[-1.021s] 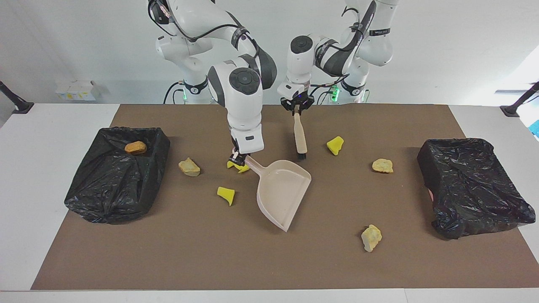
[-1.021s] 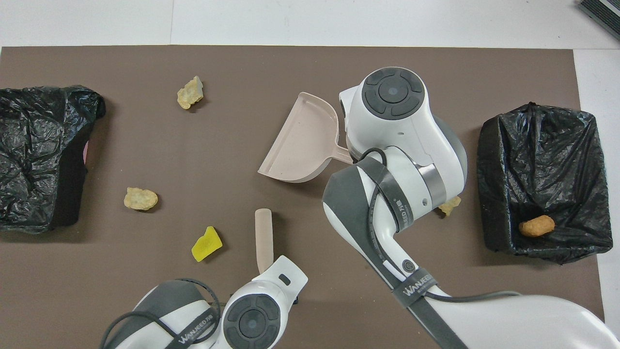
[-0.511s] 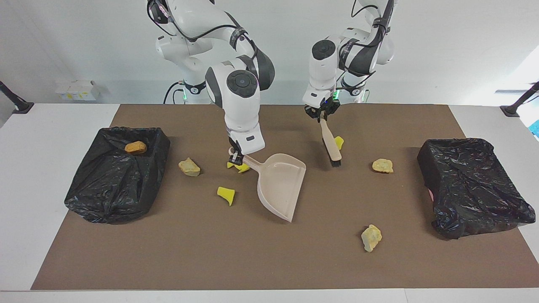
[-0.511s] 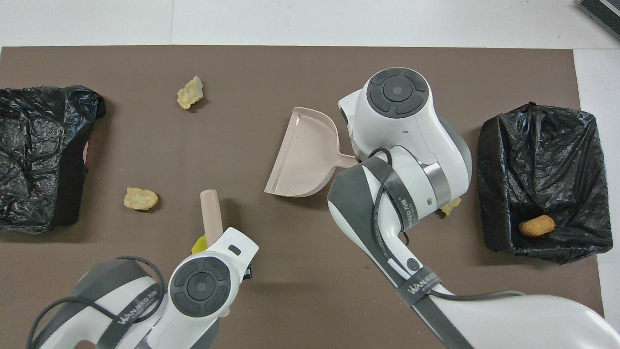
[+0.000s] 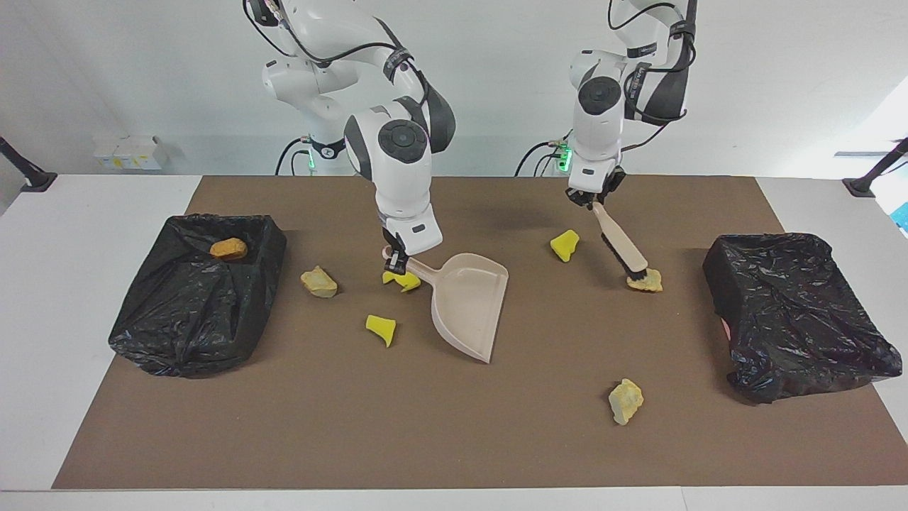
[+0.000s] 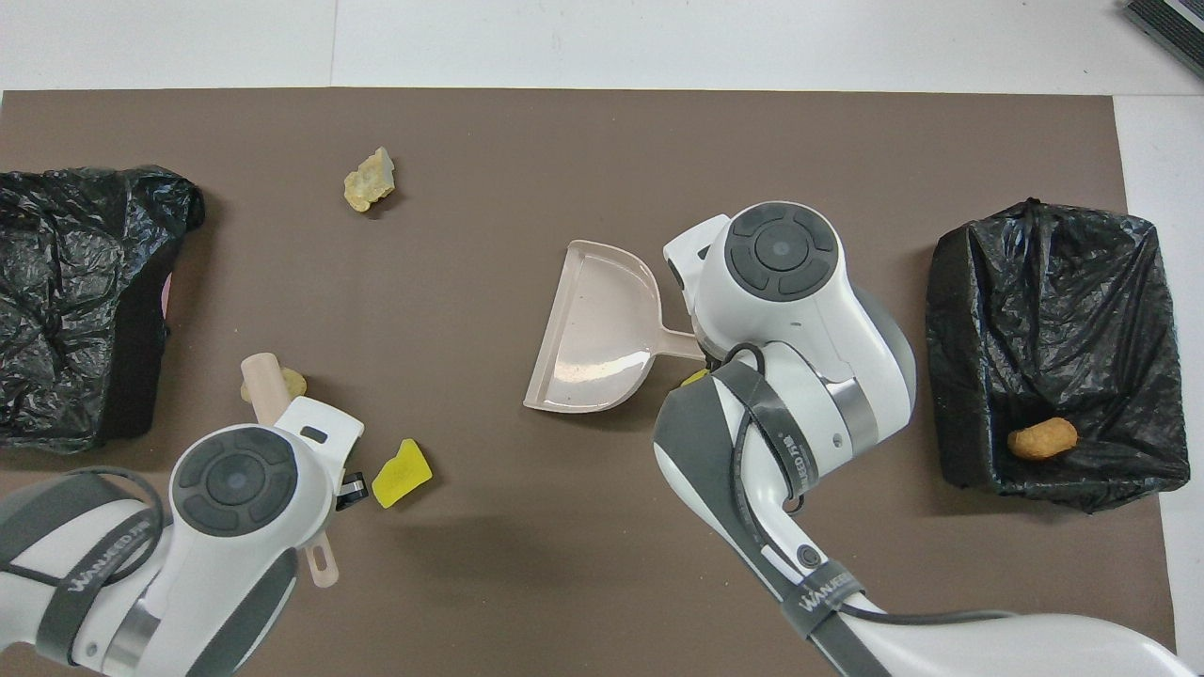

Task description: Sweep and dump trash in bin

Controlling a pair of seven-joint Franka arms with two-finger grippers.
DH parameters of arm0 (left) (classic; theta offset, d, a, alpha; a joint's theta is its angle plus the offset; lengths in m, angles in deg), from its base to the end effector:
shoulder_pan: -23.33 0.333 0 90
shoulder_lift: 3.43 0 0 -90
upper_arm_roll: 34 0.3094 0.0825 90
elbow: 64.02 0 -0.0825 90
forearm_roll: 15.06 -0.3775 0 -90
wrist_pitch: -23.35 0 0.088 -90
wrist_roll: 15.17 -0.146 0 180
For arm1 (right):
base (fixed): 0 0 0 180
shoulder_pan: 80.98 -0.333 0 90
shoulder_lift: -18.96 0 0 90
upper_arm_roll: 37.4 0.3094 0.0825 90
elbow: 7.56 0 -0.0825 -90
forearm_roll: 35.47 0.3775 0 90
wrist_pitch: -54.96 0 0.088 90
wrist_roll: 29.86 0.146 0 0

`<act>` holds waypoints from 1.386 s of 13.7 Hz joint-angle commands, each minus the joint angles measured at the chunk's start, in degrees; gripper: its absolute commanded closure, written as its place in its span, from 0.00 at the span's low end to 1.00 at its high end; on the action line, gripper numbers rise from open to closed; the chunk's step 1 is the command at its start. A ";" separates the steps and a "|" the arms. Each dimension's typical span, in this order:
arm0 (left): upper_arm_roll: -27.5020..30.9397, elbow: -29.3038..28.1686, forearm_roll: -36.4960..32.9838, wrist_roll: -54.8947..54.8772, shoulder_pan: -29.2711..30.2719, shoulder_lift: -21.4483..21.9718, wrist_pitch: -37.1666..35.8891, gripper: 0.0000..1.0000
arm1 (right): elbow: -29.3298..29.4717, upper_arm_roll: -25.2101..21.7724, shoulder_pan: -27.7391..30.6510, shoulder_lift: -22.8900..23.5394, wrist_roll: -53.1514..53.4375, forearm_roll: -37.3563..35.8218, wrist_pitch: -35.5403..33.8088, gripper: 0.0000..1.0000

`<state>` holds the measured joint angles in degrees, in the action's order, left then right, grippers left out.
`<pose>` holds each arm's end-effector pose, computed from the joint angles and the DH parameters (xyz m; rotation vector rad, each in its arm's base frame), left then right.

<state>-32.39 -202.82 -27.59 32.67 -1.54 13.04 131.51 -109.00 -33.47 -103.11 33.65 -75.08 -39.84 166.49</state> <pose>0.3820 -0.1382 0.3598 -2.8017 -0.4703 0.1278 0.5520 0.2590 0.3671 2.4929 1.8432 -0.1350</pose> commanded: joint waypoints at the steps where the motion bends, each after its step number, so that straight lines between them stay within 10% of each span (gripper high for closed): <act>1: -0.74 -1.47 -1.88 -0.29 6.47 0.93 0.39 1.00 | -6.05 0.56 1.04 -3.27 -1.89 1.21 4.39 1.00; 10: -1.00 -4.29 -2.42 -8.55 8.96 -1.79 4.43 1.00 | -11.93 0.64 1.48 -5.72 -13.93 6.84 10.81 1.00; 19: -1.18 1.58 7.34 -16.56 -3.86 -5.30 8.39 1.00 | -15.45 0.64 0.16 -8.10 -16.04 10.09 10.46 1.00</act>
<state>-34.26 -205.28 -21.39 17.38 -3.39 10.05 140.54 -122.14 -33.01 -103.04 27.86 -89.14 -31.68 176.71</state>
